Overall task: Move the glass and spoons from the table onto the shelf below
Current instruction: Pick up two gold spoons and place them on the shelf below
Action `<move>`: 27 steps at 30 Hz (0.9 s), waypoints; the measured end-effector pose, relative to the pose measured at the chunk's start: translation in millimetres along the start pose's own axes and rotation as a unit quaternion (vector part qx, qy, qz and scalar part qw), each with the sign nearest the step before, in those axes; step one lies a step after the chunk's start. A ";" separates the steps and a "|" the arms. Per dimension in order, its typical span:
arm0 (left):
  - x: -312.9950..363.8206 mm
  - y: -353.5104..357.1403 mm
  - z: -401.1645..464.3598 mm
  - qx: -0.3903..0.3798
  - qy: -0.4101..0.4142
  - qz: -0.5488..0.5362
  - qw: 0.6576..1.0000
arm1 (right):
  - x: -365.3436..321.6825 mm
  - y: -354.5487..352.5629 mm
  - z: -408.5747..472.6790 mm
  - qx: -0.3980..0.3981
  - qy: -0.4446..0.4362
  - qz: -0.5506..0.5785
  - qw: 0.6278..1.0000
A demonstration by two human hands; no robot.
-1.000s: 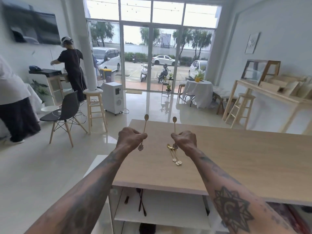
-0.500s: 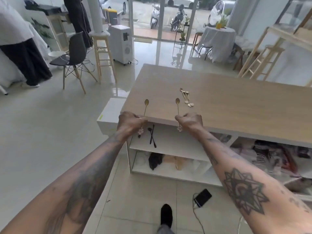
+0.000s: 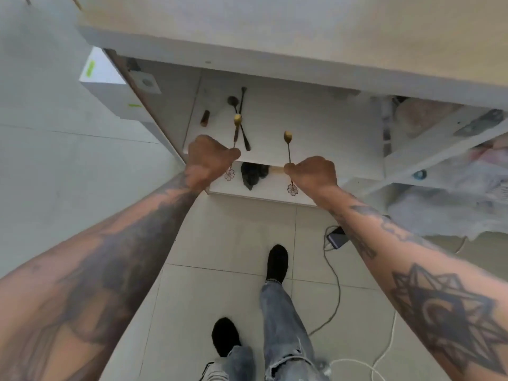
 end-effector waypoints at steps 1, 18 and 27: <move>2.3 12.9 19.7 0.008 -0.001 0.004 1.000 | 3.6 7.3 19.7 0.001 -0.003 -0.001 1.000; 17.9 99.0 191.6 0.050 0.046 0.044 0.997 | -26.5 78.0 213.1 0.072 -0.020 -0.019 0.997; 25.8 17.6 113.3 0.029 0.012 0.159 0.987 | -27.2 -3.1 120.2 0.069 0.010 -0.072 0.995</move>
Point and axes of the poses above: each hand's wrist, its own z-axis towards the middle knuckle, its own y-axis out of the palm, x = y × z, the point moved 2 cm from there along z, towards the middle knuckle, and after that the axes turned 4 degrees about z, right-handed, at the moved point
